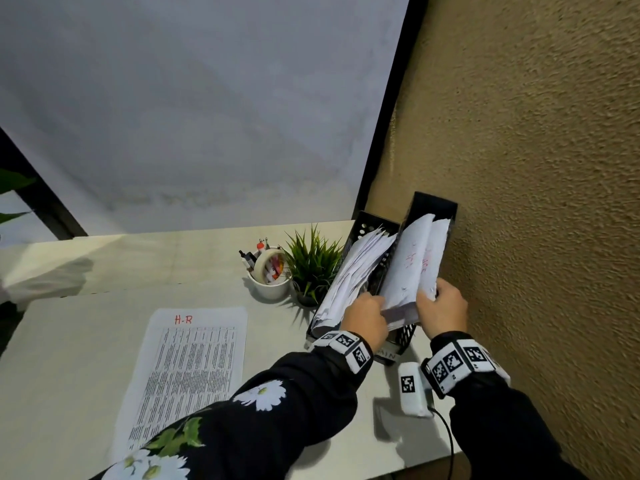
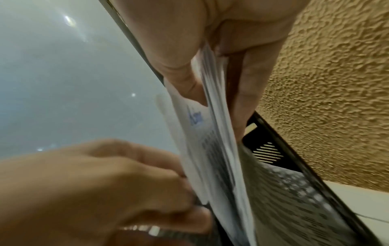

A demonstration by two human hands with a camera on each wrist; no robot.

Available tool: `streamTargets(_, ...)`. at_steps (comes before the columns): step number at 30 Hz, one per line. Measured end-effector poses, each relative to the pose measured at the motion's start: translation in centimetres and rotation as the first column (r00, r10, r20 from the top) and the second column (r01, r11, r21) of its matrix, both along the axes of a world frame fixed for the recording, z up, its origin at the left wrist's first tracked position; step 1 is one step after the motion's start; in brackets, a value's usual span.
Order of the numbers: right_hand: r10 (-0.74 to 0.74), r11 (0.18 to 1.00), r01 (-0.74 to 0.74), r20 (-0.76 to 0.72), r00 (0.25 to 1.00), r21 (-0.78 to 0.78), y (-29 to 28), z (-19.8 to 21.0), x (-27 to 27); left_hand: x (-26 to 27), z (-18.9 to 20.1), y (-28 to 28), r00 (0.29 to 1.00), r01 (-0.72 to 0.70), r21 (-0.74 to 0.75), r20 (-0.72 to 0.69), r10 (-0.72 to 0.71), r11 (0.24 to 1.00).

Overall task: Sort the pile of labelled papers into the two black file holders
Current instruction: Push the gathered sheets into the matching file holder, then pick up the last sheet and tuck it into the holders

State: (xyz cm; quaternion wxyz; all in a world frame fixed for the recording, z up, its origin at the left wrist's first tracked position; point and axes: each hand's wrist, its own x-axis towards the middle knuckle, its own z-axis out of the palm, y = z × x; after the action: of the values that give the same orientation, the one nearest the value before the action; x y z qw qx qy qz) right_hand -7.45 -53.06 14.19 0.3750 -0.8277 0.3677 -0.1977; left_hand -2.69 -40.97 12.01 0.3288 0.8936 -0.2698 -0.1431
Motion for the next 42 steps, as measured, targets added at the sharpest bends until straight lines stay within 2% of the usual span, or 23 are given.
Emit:
streamTargets(2, -0.009, 1.000, 0.009, -0.013, 1.000, 0.002, -0.2, -0.4, -0.1, -0.2, 0.4, 2.3, 0.999, -0.042, -0.165, 0.000, 0.043, 0.985)
streamTargets(4, -0.052, 0.997, 0.055, 0.044, 0.998, -0.050, -0.1, 0.6, -0.1, 0.0, 0.6, 5.6, 0.990, -0.142, -0.323, -0.022, 0.142, 0.936)
streamTargets(6, -0.077, 0.991, 0.095, 0.168, 0.983, -0.098, 0.5, 2.6, 0.1, 0.8, -0.2, 9.9, 0.951, -0.306, -0.400, -0.097, 0.292, 0.864)
streamTargets(7, -0.070, 0.988, 0.098, 0.229, 0.971, -0.115, 1.1, 3.7, 0.3, 1.5, -1.2, 12.3, 0.910, -0.412, -0.397, -0.146, 0.387, 0.820)
streamTargets(9, -0.001, 0.987, 0.053, 0.320, 0.947, -0.154, 3.0, 5.7, 0.7, 3.2, -3.9, 17.7, 0.792, -0.609, -0.304, -0.180, 0.584, 0.732)
streamTargets(11, 0.138, 0.977, -0.068, 0.354, 0.925, -0.202, 5.8, 6.5, 1.4, 4.6, -7.0, 23.4, 0.671, -0.740, -0.090, -0.170, 0.722, 0.667)
streamTargets(13, 0.277, 0.957, -0.228, 0.323, 0.905, -0.180, 9.2, 5.7, 2.2, 5.1, -9.8, 28.3, 0.560, -0.796, 0.171, -0.159, 0.813, 0.581)
streamTargets(15, 0.379, 0.925, -0.376, 0.212, 0.901, -0.055, 12.9, 3.3, 3.0, 4.7, -11.5, 31.6, 0.462, -0.794, 0.375, -0.141, 0.876, 0.479)
streamTargets(16, 0.412, 0.908, -0.419, 0.142, 0.900, 0.022, 14.7, 1.4, 3.3, 4.3, -12.1, 32.8, 0.433, -0.782, 0.429, -0.146, 0.890, 0.451)
streamTargets(19, 0.472, 0.863, -0.450, -0.049, 0.880, 0.230, 18.6, -4.8, 3.4, 3.6, -14.2, 34.4, 0.408, -0.767, 0.439, -0.228, 0.884, 0.468)
streamTargets(21, 0.506, 0.852, -0.453, -0.190, 0.841, 0.262, 20.2, -8.2, 2.7, 3.2, -15.4, 35.1, 0.434, -0.741, 0.441, -0.262, 0.862, 0.507)
streamTargets(23, 0.472, 0.881, -0.429, -0.281, 0.836, 0.201, 20.6, -10.2, 1.7, 3.0, -15.9, 35.5, 0.512, -0.694, 0.438, -0.259, 0.819, 0.572)
streamTargets(25, 0.371, 0.922, -0.385, -0.330, 0.868, 0.022, 19.8, -11.2, 0.9, 2.8, -15.6, 35.5, 0.578, -0.656, 0.451, -0.214, 0.787, 0.605)
streamTargets(27, 0.250, 0.935, -0.320, -0.356, 0.900, -0.152, 18.2, -11.0, 0.4, 2.4, -15.2, 35.4, 0.595, -0.677, 0.405, -0.192, 0.781, 0.615)
streamTargets(29, 0.151, 0.953, -0.230, -0.345, 0.926, -0.199, 16.4, -10.5, 0.3, 2.0, -14.3, 35.1, 0.598, -0.723, 0.300, -0.181, 0.781, 0.623)
streamTargets(32, 0.084, 0.995, -0.093, -0.166, 0.982, -0.043, 14.4, -9.7, 0.5, 1.9, -10.8, 34.2, 0.595, -0.782, 0.079, -0.201, 0.778, 0.618)
streamTargets(35, 0.057, 0.987, -0.044, -0.081, 0.995, 0.154, 14.3, -9.0, 1.5, 2.6, -4.8, 32.9, 0.666, -0.744, -0.102, -0.181, 0.724, 0.660)
streamTargets(37, 0.038, 0.975, -0.021, -0.072, 0.997, 0.222, 14.7, -8.7, 2.4, 3.2, -0.6, 32.0, 0.776, -0.629, -0.189, -0.098, 0.623, 0.754)
streamTargets(39, 0.027, 0.967, 0.001, -0.105, 0.994, 0.255, 15.0, -8.3, 3.1, 3.6, 3.5, 31.3, 0.892, -0.438, -0.238, 0.009, 0.453, 0.867)
streamTargets(40, 0.027, 0.964, 0.013, -0.148, 0.989, 0.267, 15.1, -8.1, 3.4, 3.8, 5.3, 30.8, 0.930, -0.338, -0.260, 0.058, 0.364, 0.905)
streamTargets(42, 0.018, 0.952, 0.053, -0.229, 0.973, 0.300, 14.9, -8.0, 3.6, 4.1, 8.5, 29.7, 0.961, -0.186, -0.284, 0.149, 0.235, 0.941)
